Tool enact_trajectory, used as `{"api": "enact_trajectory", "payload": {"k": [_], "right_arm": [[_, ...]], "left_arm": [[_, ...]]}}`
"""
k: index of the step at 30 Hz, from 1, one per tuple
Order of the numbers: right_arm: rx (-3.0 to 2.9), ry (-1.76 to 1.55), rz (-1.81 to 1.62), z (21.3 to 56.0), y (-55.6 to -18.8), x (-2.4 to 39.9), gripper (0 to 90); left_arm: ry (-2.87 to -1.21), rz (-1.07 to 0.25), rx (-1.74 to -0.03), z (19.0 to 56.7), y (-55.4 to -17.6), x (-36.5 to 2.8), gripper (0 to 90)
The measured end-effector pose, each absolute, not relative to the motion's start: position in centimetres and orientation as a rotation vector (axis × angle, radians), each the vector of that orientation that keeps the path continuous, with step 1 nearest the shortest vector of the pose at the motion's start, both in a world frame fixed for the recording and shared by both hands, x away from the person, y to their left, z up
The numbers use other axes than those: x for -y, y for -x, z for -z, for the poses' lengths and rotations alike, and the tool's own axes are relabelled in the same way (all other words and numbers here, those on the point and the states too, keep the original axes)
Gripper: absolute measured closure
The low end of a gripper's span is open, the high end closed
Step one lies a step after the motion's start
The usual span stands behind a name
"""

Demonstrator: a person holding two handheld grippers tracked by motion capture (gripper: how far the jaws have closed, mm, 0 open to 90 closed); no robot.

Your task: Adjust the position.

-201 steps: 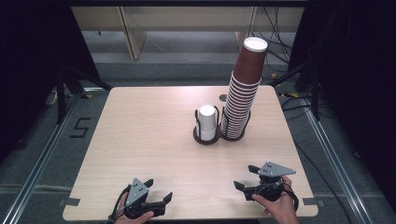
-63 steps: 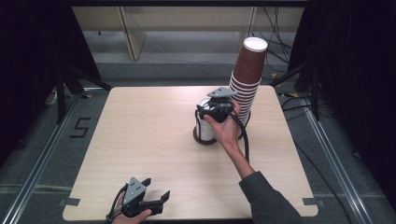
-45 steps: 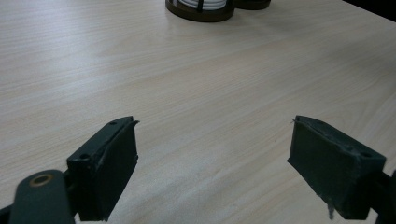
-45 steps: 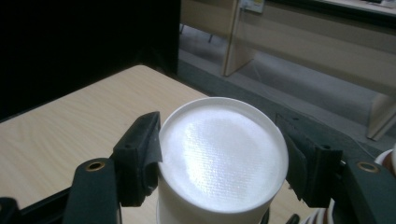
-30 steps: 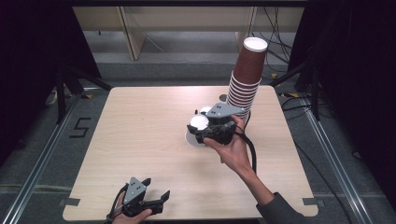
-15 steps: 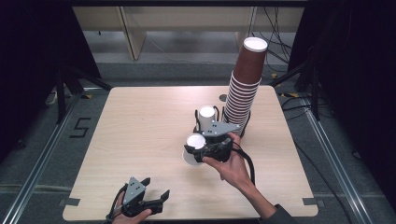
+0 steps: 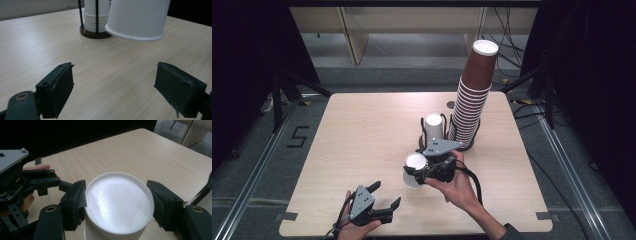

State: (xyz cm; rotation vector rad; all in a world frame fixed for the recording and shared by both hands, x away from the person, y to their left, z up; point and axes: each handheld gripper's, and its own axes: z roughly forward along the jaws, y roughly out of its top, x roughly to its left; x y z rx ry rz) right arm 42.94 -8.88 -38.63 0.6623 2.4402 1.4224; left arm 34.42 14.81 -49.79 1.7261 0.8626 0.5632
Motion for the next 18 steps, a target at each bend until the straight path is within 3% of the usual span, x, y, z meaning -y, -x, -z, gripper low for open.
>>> {"api": "enact_trajectory", "payload": {"k": [18], "right_arm": [[-2.527,-0.622,-1.455,39.6,-41.8,6.7,35.3]], "left_arm": [[-1.749,-0.561,-0.767,50.7,-35.4,-11.9,14.6]]}}
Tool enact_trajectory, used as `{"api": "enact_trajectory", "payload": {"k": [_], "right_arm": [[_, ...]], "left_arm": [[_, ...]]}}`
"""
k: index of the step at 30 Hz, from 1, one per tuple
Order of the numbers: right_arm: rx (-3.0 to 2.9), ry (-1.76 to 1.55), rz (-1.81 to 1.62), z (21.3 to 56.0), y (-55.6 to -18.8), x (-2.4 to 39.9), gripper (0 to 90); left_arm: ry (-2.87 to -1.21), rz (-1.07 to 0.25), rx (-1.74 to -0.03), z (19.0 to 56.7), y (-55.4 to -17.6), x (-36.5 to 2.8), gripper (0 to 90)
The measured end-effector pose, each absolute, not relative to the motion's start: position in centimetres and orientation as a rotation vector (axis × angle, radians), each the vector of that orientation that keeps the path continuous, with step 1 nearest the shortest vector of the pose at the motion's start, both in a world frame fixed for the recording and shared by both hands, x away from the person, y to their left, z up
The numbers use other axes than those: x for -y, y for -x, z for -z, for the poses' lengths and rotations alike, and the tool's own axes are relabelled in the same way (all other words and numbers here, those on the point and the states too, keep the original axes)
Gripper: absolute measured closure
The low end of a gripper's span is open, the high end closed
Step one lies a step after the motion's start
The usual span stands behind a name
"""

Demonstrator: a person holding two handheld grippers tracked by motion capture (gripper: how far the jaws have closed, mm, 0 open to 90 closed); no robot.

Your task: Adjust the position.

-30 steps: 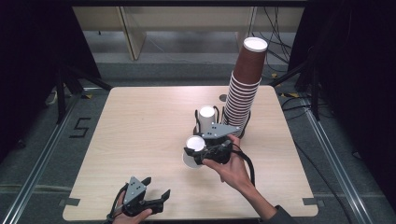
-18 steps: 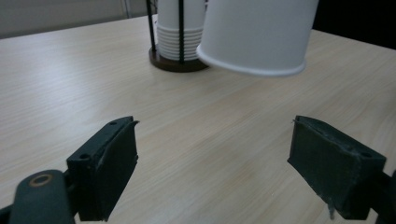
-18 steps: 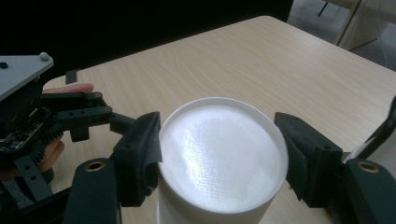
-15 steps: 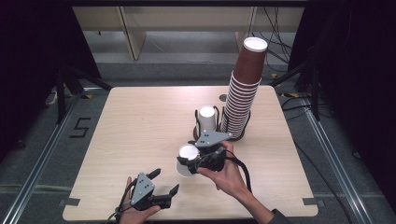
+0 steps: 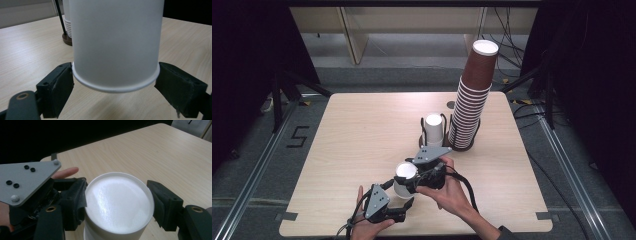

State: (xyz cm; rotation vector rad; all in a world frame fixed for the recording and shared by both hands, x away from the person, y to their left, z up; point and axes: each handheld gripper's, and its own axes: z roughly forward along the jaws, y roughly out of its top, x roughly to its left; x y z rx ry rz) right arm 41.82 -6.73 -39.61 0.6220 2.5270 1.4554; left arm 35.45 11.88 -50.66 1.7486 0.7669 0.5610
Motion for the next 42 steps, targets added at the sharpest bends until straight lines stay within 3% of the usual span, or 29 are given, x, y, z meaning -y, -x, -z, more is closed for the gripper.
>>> {"api": "enact_trajectory", "payload": {"k": [18,22,25,42], "right_arm": [[-2.592,-0.66,-1.518,39.8,-41.3,6.5,34.9],[-2.61,-0.639,-1.524,39.8,-41.7,6.9,32.6],[-2.637,-0.661,-1.509,39.6,-41.8,7.6,20.6],[-2.88,-0.472,-1.352,39.8,-41.9,9.8,18.5]], "left_arm": [[-1.718,-0.561,-0.72,50.6,-35.5,-11.8,17.3],[-1.765,-0.604,-0.664,50.2,-35.6,-11.9,22.2],[-1.804,-0.616,-0.641,49.9,-35.6,-12.0,24.1],[-2.082,-0.592,-0.423,49.6,-35.0,-11.8,25.1]]}}
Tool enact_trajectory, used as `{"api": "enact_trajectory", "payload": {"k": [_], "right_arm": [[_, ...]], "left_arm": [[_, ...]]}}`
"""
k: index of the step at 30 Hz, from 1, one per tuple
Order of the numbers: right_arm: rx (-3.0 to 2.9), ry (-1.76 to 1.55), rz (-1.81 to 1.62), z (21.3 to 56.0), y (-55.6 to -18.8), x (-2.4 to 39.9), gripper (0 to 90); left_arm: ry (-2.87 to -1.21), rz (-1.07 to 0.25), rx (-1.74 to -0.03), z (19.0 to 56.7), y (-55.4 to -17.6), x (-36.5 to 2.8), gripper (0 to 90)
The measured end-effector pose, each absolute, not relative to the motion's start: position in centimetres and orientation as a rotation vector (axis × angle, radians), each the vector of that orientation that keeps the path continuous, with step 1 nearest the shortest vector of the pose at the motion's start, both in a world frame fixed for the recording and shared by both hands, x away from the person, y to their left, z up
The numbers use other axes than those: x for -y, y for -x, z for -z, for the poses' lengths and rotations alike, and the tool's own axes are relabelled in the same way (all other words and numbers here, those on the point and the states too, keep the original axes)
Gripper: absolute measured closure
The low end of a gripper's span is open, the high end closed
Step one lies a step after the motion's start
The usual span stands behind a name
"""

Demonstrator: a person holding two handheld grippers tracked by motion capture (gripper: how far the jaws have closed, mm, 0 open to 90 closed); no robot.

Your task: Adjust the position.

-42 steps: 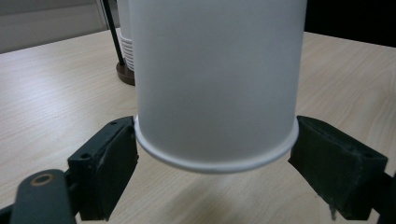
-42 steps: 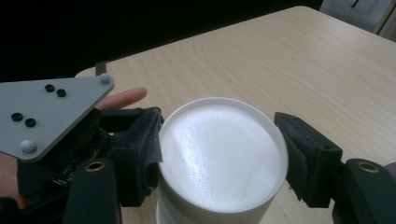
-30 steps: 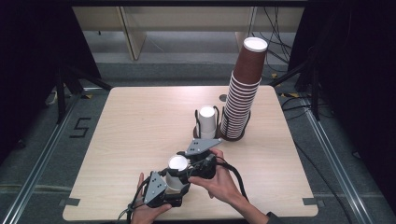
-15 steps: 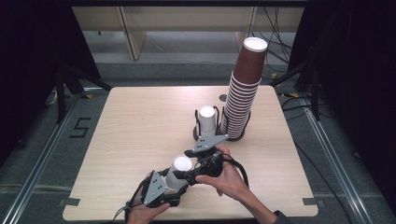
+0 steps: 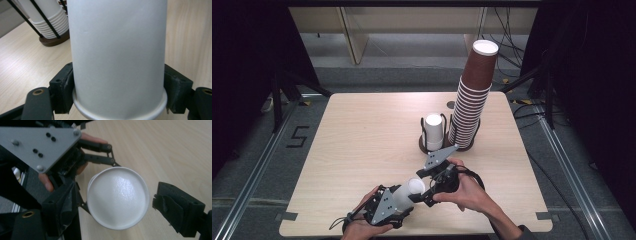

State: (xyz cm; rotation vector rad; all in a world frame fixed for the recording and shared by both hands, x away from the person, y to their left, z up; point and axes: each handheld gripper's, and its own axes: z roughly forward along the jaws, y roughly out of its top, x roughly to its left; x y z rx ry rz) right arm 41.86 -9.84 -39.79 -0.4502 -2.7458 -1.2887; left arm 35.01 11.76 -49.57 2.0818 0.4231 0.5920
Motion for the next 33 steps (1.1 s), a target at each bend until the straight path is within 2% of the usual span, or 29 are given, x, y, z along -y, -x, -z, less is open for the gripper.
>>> {"api": "enact_trajectory", "payload": {"k": [11,16,20,23,28,33], "right_arm": [[2.761,0.386,1.184,40.9,-41.5,8.9,21.8],[2.759,0.378,1.147,41.2,-41.5,8.8,31.0],[2.744,0.377,1.174,41.1,-41.6,9.0,32.9],[2.738,0.381,1.218,40.7,-41.9,9.4,33.3],[2.623,0.463,1.315,39.9,-42.5,10.7,33.5],[2.563,0.464,1.378,39.8,-43.1,11.4,33.5]], "left_arm": [[-2.216,-0.625,-0.316,49.0,-34.6,-11.7,25.0],[-2.194,-0.609,-0.32,48.9,-34.5,-11.8,24.7],[-2.118,-0.604,-0.341,49.1,-34.6,-11.9,18.6],[-1.997,-0.599,-0.39,49.2,-34.8,-12.4,14.1],[-1.816,-0.598,-0.396,49.2,-35.0,-13.2,14.5],[-1.741,-0.611,-0.389,48.9,-34.8,-13.4,14.5]]}}
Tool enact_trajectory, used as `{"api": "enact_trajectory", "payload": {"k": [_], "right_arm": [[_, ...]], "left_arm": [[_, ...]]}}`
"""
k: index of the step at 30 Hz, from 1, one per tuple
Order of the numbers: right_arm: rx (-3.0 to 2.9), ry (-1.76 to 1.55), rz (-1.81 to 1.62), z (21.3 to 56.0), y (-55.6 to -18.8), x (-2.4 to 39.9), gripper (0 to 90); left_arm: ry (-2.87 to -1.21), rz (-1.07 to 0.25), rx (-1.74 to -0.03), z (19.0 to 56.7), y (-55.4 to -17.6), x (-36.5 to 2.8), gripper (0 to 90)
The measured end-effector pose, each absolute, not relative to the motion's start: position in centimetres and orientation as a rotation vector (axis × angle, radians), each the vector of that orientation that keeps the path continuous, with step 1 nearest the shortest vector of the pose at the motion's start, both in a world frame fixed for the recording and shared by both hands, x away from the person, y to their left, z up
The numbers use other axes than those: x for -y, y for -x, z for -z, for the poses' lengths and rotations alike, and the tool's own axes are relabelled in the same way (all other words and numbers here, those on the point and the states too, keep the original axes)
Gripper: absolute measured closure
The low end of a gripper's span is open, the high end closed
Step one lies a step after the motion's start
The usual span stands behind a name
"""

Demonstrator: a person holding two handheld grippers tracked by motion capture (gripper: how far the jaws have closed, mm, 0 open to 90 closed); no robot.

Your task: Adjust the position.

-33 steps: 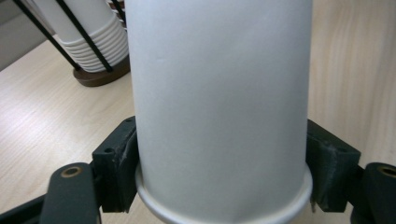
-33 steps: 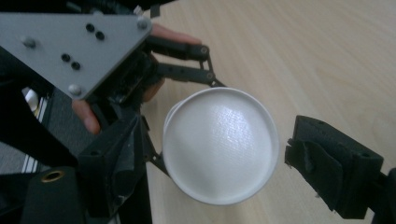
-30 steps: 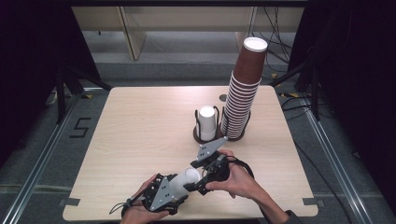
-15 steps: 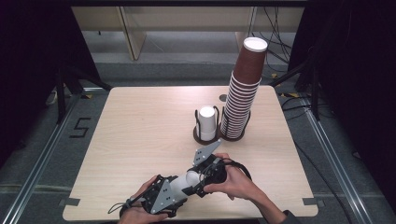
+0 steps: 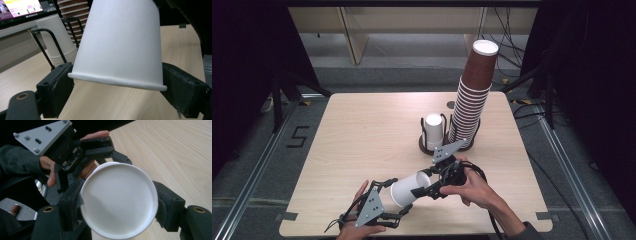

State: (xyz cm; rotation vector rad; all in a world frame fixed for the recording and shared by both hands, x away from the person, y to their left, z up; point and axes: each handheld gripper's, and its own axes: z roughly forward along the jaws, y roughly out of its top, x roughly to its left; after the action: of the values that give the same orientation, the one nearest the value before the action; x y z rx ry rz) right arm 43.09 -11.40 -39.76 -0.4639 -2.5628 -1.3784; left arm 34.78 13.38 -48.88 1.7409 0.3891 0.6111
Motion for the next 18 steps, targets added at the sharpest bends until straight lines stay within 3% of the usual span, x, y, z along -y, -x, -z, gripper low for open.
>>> {"api": "enact_trajectory", "payload": {"k": [11,14,18], "right_arm": [[2.559,0.465,1.372,39.9,-43.3,11.7,32.1],[2.671,0.409,1.355,39.4,-42.9,11.6,22.5],[2.872,0.284,1.257,38.5,-41.7,11.1,19.1]], "left_arm": [[-1.82,-0.588,-0.391,48.2,-35.0,-13.7,25.0],[-1.909,-0.591,-0.367,48.2,-35.1,-13.6,25.9],[-2.024,-0.596,-0.344,48.1,-35.0,-13.1,26.2]]}}
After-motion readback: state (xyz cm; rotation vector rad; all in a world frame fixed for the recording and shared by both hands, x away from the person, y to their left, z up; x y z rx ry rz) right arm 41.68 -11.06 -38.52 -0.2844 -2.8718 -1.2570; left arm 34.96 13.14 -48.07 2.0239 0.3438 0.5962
